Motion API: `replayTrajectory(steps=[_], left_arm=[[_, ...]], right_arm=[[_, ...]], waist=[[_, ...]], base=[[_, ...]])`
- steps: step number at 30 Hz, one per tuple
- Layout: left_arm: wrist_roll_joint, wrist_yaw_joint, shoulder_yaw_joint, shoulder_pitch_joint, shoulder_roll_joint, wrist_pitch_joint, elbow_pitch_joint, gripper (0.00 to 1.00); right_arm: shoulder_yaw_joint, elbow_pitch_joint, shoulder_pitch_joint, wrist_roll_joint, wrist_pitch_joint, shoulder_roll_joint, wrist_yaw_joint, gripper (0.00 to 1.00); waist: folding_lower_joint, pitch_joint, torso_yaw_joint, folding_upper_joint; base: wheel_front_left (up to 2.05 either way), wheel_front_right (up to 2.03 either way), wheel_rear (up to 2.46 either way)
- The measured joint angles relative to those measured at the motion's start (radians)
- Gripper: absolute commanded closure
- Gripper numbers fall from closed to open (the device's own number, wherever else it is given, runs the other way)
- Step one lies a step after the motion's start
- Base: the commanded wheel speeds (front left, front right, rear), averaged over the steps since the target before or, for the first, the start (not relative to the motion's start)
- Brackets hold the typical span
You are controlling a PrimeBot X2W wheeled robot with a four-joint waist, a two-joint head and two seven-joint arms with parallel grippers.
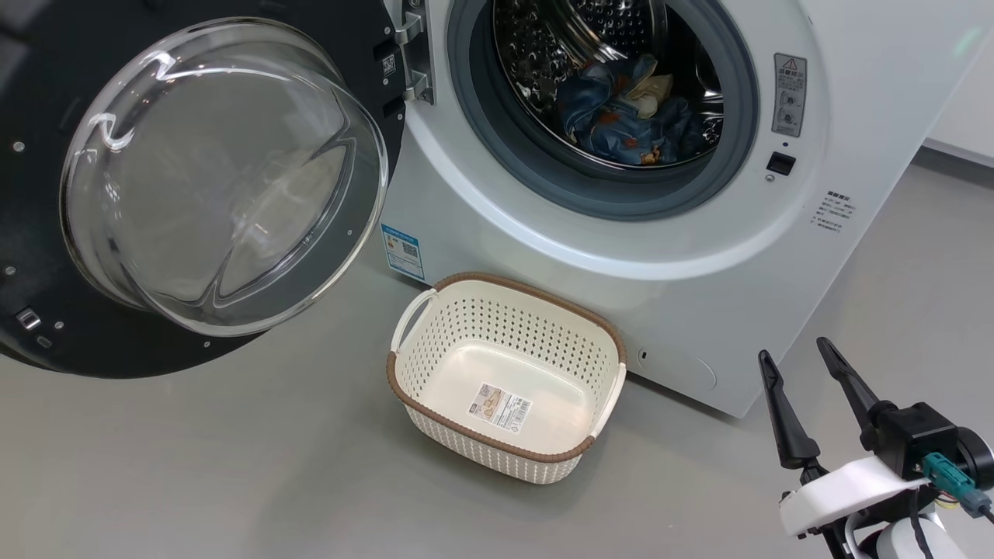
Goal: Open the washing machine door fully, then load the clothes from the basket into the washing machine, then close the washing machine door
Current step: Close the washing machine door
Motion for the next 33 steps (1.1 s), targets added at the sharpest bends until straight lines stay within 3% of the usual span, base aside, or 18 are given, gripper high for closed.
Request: replayTrajectory(steps=[7,12,23,33], left_arm=[[-0.164,0.002,0.169,-0.097,0.098,0.054,0.081,1.00],[-0.216,0.021,0.252,-0.127,0.194,0.099,0.153,1.00],[-0.286,0.041,0.342,-0.192,0.329,0.185,0.283,1.00],[-0.303,0.042,0.334,-0.242,0.421,0.248,0.330,1.00]], right_arm=[[-0.006,0.000,0.021,0.000,0.000,0.012,0.000,0.00],[0.000,-0.001,0.021,0.000,0.000,0.015,0.000,0.00],[0.011,-0.005,0.022,-0.002,0.000,0.001,0.000,0.00],[0.014,-0.014,0.018,-0.004,0.000,-0.018,0.000,0.00]], waist=[[0.0000,-0.003,-0.008,0.0000],[0.0000,0.001,-0.028,0.0000],[0.0000,0.029,-0.078,0.0000],[0.0000,0.087,-0.120,0.0000]], base=[[0.00,0.00,0.00],[0.00,0.00,0.00],[0.00,0.00,0.00],[0.00,0.00,0.00]])
